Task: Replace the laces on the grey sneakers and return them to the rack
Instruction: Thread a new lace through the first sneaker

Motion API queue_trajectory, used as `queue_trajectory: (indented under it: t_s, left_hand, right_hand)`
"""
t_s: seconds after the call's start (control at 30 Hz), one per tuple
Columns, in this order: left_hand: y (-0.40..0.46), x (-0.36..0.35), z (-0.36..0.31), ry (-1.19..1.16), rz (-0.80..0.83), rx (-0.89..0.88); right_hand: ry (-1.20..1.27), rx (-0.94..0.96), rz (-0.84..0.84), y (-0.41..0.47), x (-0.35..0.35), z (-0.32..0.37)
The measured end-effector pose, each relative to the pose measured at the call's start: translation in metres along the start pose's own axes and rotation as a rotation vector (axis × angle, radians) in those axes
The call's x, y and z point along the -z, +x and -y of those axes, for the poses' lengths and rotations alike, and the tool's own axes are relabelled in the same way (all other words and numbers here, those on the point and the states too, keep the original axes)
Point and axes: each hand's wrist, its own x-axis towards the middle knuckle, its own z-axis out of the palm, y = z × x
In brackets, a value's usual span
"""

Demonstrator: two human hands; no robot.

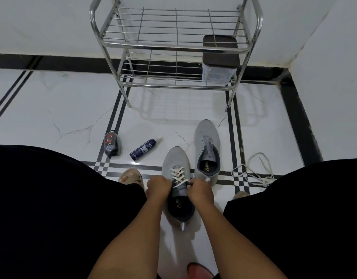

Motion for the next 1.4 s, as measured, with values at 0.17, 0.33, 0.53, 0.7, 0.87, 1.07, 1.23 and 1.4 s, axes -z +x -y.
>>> queue_trajectory:
  t_s: [0.17,0.33,0.53,0.7,0.87,1.07,1.23,1.4]
  left_hand:
    - [-0.015,0.037,-0.033,-0.438,0.129,0.087]
    - [-0.033,0.056,-0.044,-0.614,0.182,0.111]
    - [-0.043,0.063,-0.049,-0.783,0.191,0.116]
    - [-0.049,0.065,-0.052,-0.877,0.23,0.093]
    - [-0.052,0.066,-0.052,-0.97,0.22,0.115]
    - [-0.043,0.055,-0.046,-1.113,0.145,0.149]
    - [-0.034,0.053,-0.038,-1.257,0.03,0.267]
    - [-0.017,0.043,-0.02,-1.432,-0.135,0.451]
  right_hand:
    - [0.113,0.084,-0.124,-0.007,0.018,0.024]
    - [0.599,-0.004,0.158,-0.014,0.042,0.043]
    - [0.902,-0.032,0.346,-0.021,0.047,0.047]
    - [1.038,-0.069,0.434,-0.025,0.045,0.045]
    - [1.062,-0.124,0.502,-0.021,0.053,0.037]
    - [0.746,-0.037,0.292,-0.014,0.066,0.036]
    - [0.468,-0.011,0.245,0.006,0.062,0.02]
    - [0.149,-0.178,0.169,0.027,0.061,0.0]
